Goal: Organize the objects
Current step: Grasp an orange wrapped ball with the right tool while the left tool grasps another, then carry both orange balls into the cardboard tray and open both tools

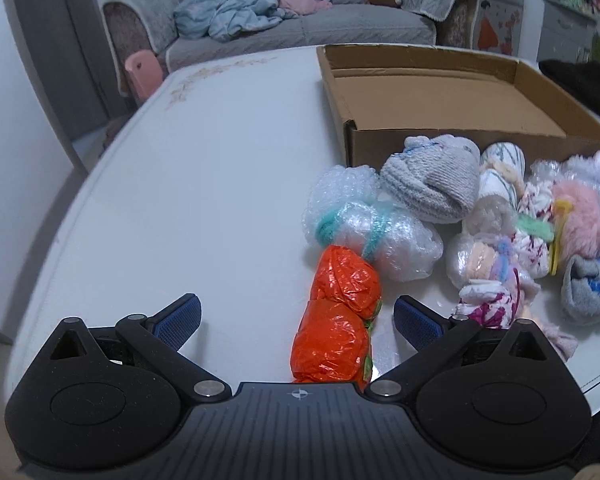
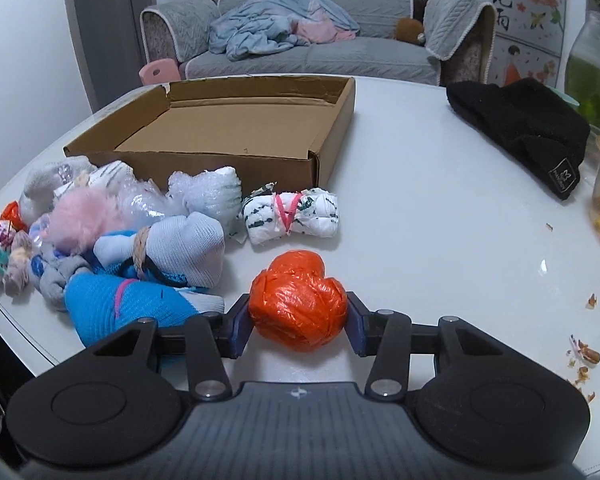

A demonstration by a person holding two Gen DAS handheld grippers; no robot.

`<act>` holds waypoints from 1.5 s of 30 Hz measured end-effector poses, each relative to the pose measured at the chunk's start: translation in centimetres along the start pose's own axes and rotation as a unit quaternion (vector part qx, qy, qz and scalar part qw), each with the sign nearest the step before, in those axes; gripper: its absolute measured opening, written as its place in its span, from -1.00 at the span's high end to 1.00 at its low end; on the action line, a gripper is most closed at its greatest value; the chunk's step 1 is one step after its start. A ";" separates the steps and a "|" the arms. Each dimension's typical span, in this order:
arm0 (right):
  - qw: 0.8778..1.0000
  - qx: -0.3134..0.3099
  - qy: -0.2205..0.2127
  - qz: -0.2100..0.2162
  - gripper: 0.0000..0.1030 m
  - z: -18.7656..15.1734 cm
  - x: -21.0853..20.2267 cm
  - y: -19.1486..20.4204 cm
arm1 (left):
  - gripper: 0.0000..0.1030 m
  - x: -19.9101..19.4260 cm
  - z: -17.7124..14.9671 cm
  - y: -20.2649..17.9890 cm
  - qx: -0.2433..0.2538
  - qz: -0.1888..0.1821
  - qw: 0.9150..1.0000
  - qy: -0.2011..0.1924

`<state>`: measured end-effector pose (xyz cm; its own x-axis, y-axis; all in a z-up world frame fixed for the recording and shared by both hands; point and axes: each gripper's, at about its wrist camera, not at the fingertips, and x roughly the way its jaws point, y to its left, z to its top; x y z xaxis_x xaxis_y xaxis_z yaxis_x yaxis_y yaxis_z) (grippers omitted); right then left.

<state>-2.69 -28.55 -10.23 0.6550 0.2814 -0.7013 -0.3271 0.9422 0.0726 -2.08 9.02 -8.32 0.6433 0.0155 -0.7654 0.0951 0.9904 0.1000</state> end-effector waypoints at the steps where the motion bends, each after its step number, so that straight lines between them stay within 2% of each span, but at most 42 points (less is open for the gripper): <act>1: 1.000 -0.003 -0.001 0.001 0.18 0.0 -0.1 0.0 | -1.00 0.1 0.0 0.3 -0.008 -0.008 1.000 -0.001; 3: 1.000 -0.002 -0.004 0.000 0.19 -0.2 -0.2 -0.1 | -0.99 0.2 -0.2 0.7 -0.017 -0.021 1.000 -0.002; 5: 1.000 -0.001 -0.006 0.003 0.19 -0.2 -0.3 -0.3 | -0.90 0.1 -0.1 1.0 -0.022 -0.034 0.999 -0.001; 7: 1.000 0.001 -0.005 0.004 0.19 -0.1 -0.3 -0.3 | -0.68 -0.2 0.1 1.1 -0.021 -0.037 0.999 0.000; 10: 1.000 -0.005 0.001 0.002 0.19 0.2 -0.2 -0.2 | -0.59 -0.3 0.9 1.3 -0.019 -0.040 0.999 0.023; 13: 1.000 -0.011 0.015 0.000 0.19 0.6 0.0 0.1 | -0.58 -0.2 1.5 1.1 -0.010 -0.045 0.998 0.049; 17: 0.999 -0.018 0.033 -0.004 0.19 1.1 0.3 0.3 | -0.54 0.0 2.0 1.1 -0.010 -0.047 0.997 0.065; 20: 0.999 -0.014 0.051 -0.002 0.20 1.6 0.5 0.1 | -0.23 -0.2 2.4 0.8 -0.005 -0.050 0.996 0.078; 22: 0.998 -0.016 0.068 -0.002 0.20 2.2 0.7 0.1 | 0.29 -0.4 2.8 0.6 -0.004 -0.053 0.995 0.089; 26: 0.997 -0.024 0.078 -0.003 0.24 2.6 1.1 0.1 | 0.31 -0.4 2.7 0.4 0.002 -0.054 0.994 0.093; 31: 0.997 -0.004 0.075 0.010 0.27 2.5 0.8 -0.7 | 0.32 -0.9 2.4 1.2 -0.010 -0.051 0.995 0.090; 36: 0.998 -0.004 0.059 0.008 0.27 3.8 -0.7 -1.7 | 0.32 -2.3 3.5 2.9 -0.022 -0.041 0.997 0.069; 41: 0.999 -0.011 0.033 0.017 0.27 6.8 -2.0 -2.3 | 0.32 -4.1 6.7 2.5 -0.010 -0.048 0.998 0.033; 45: 0.999 -0.034 0.000 0.031 0.27 10.8 -2.2 -1.7 | 0.31 -4.4 11.2 1.4 0.002 -0.060 0.998 -0.002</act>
<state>3.82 -28.80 -1.17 0.6321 0.3398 -0.6965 -0.4136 0.9079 0.0676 3.76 8.83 2.30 0.6296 -0.1041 -0.7699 0.1757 0.9844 0.0106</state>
